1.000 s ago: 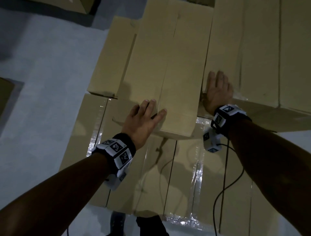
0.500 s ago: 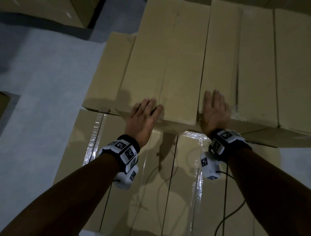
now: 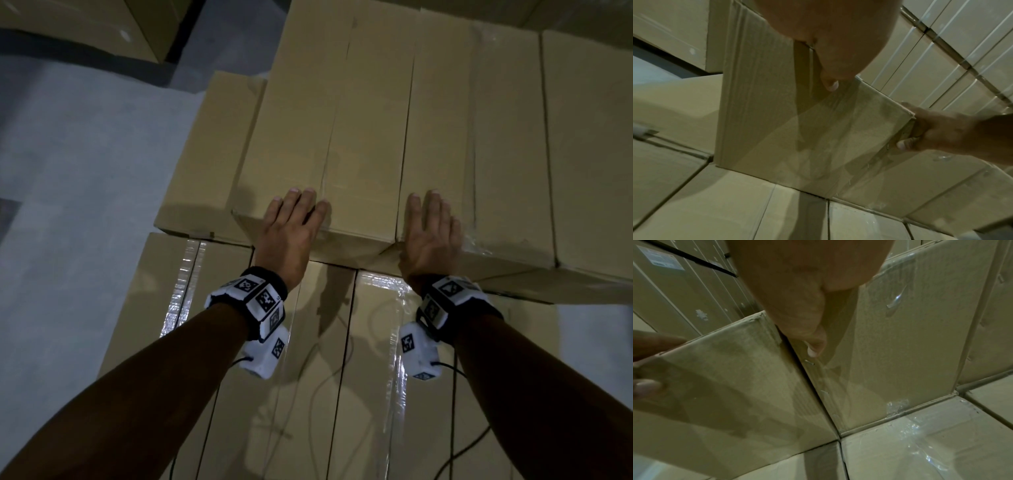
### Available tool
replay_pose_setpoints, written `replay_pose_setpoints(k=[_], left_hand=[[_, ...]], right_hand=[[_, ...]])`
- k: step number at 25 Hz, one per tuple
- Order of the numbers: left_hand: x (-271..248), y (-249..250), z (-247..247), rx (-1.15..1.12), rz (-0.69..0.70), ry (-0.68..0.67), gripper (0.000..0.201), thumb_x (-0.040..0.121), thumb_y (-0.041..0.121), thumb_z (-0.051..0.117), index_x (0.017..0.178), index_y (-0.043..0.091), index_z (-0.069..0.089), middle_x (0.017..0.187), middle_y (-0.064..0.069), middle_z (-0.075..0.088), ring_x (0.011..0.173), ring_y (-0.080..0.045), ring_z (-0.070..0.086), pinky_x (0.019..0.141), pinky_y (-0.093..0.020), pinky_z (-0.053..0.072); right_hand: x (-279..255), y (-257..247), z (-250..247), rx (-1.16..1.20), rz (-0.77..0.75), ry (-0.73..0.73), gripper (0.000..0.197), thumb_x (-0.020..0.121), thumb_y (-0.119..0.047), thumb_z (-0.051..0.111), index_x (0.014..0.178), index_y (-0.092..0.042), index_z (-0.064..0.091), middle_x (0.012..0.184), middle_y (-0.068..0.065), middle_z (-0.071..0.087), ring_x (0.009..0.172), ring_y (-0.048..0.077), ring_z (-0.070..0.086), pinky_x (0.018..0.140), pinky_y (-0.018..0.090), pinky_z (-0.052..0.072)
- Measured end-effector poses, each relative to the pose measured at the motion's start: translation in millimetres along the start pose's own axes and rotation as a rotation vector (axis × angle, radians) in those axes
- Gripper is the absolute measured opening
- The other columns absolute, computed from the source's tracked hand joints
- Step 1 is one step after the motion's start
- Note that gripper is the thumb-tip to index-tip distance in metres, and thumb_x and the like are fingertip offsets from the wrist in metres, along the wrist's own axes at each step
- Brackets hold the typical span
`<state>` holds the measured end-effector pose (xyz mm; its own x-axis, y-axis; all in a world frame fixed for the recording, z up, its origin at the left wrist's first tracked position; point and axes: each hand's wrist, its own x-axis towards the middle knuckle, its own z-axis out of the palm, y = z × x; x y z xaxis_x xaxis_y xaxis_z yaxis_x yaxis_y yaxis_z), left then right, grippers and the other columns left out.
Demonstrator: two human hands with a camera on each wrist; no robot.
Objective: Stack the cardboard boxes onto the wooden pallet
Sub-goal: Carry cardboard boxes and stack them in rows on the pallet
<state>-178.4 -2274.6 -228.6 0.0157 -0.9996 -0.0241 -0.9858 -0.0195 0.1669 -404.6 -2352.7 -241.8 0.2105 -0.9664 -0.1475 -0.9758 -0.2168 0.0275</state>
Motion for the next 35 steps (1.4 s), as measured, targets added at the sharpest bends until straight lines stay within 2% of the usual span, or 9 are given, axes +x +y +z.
replay_pose_setpoints(k=[3,9,14,18,21,25,29,32,35], left_hand=[[7.6,-0.6,-0.3,0.009,0.001,0.024,0.064,0.086,0.006,0.021,0.145,0.013,0.046,0.152,-0.015,0.042,0.142,-0.038,0.036,0.115,-0.052,0.026],[8.8,2.5,6.0,0.051,-0.01,0.007,0.074,0.083,-0.008,0.048,0.151,0.02,0.037,0.158,-0.016,0.031,0.147,-0.038,0.026,0.119,-0.053,0.016],[5.0,10.1,6.4,0.157,-0.018,-0.083,0.084,0.088,0.002,0.047,0.158,0.029,0.009,0.165,-0.014,0.01,0.151,-0.036,0.008,0.121,-0.05,0.003],[6.2,11.1,0.2,0.188,-0.019,-0.171,0.078,0.095,0.015,0.042,0.158,0.03,-0.002,0.166,-0.012,-0.001,0.152,-0.034,0.0,0.121,-0.05,0.0],[8.4,12.8,-12.2,0.157,-0.034,-0.25,0.073,0.099,0.027,0.041,0.157,0.03,-0.002,0.166,-0.009,-0.004,0.152,-0.032,-0.002,0.122,-0.049,0.003],[-12.9,15.8,-35.8,0.115,-0.044,-0.333,0.065,0.1,0.031,0.042,0.157,0.025,0.012,0.165,-0.008,0.007,0.151,-0.031,0.006,0.122,-0.047,0.011],[-59.8,4.8,-62.8,0.099,-0.101,-0.361,0.06,0.1,0.033,0.042,0.154,0.02,0.022,0.16,-0.009,0.023,0.147,-0.03,0.022,0.119,-0.045,0.021],[-107.6,-2.5,-90.9,0.054,-0.165,-0.319,0.057,0.099,0.036,0.043,0.151,0.018,0.027,0.154,-0.009,0.034,0.142,-0.031,0.03,0.113,-0.043,0.029],[-165.2,-12.0,-117.4,0.004,-0.263,-0.231,0.055,0.097,0.034,0.046,0.148,0.016,0.036,0.15,-0.009,0.042,0.139,-0.031,0.035,0.11,-0.044,0.032]], right_hand=[[-0.7,-0.9,-0.7,0.0,0.002,-0.003,0.101,0.087,-0.009,0.064,0.159,-0.021,-0.006,0.167,0.013,-0.009,0.154,0.032,-0.005,0.122,0.046,-0.003],[-0.8,-1.9,-0.8,0.013,0.01,0.004,0.101,0.085,-0.003,0.062,0.159,-0.021,-0.005,0.167,0.013,-0.009,0.154,0.032,-0.005,0.122,0.047,-0.003],[-1.2,-1.9,-2.2,0.016,0.013,-0.026,0.101,0.086,-0.003,0.061,0.158,-0.022,-0.007,0.166,0.012,-0.012,0.153,0.031,-0.008,0.122,0.047,-0.005],[-2.3,-3.4,-8.8,0.004,0.023,-0.06,0.1,0.085,-0.004,0.06,0.159,-0.021,-0.007,0.166,0.013,-0.012,0.153,0.033,-0.007,0.121,0.05,-0.006],[-0.5,-5.0,-15.9,-0.046,0.023,-0.157,0.103,0.088,-0.011,0.062,0.156,-0.021,-0.015,0.165,0.014,-0.018,0.152,0.036,-0.011,0.119,0.054,-0.007],[-10.3,-5.2,-30.1,0.018,0.014,-0.281,0.094,0.093,-0.014,0.053,0.157,-0.021,-0.017,0.164,0.014,-0.022,0.152,0.036,-0.015,0.122,0.055,-0.004],[-78.1,-23.0,-45.7,0.168,0.013,-0.258,0.086,0.093,-0.019,0.057,0.159,-0.018,0.001,0.167,0.01,-0.004,0.154,0.031,-0.003,0.124,0.049,0.005],[-139.2,-43.1,-64.9,0.243,0.004,-0.288,0.077,0.097,-0.028,0.055,0.159,-0.015,0.012,0.167,0.011,0.003,0.153,0.031,0.003,0.123,0.047,0.013],[-181.4,-74.0,-83.5,0.285,-0.026,-0.27,0.061,0.098,-0.03,0.052,0.153,-0.016,0.032,0.163,0.012,0.021,0.15,0.03,0.017,0.12,0.045,0.021]])
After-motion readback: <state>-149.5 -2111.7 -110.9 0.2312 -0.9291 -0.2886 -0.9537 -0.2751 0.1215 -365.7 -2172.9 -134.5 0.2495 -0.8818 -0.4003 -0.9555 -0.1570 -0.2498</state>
